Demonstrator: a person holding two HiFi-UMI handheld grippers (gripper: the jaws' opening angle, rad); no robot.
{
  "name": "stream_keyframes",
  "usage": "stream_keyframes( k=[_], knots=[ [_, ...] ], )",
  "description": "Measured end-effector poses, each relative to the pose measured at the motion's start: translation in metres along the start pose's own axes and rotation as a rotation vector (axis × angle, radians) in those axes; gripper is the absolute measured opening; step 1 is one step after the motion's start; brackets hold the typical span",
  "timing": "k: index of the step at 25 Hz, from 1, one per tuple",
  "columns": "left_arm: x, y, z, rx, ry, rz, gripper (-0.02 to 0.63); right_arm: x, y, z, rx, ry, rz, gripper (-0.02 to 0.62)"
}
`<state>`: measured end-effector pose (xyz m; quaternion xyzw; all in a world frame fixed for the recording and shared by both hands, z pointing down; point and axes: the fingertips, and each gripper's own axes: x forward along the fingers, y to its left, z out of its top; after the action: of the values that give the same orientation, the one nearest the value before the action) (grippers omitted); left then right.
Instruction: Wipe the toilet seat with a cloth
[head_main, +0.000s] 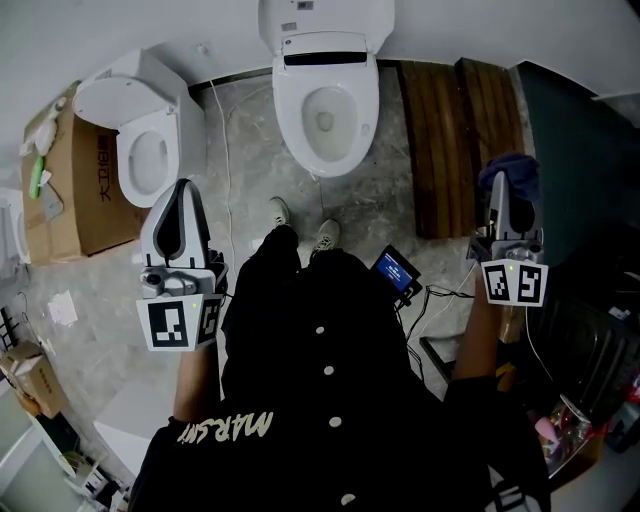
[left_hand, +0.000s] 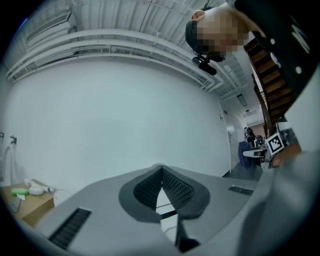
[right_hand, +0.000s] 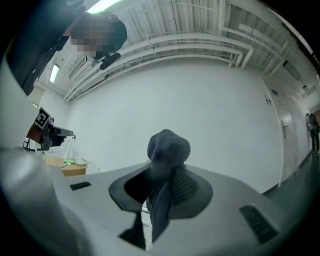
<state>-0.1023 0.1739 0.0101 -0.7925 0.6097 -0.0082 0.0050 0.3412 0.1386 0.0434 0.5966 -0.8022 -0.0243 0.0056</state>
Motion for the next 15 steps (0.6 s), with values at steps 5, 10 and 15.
stream_keyframes(
  k=[5,10,15],
  knots=[
    [0.029,0.011,-0.011,-0.018,0.009,-0.019,0.009,0.023,-0.016,-0.001,-0.072,0.029,-0.011,0.087],
    [0.067,0.015,-0.01,0.031,-0.013,-0.125,0.009,0.063,-0.021,-0.005,-0.111,0.038,0.012,0.087],
    [0.108,0.016,-0.014,0.033,-0.002,-0.21,0.009,0.113,-0.019,-0.019,-0.157,0.078,0.051,0.087]
  ],
)
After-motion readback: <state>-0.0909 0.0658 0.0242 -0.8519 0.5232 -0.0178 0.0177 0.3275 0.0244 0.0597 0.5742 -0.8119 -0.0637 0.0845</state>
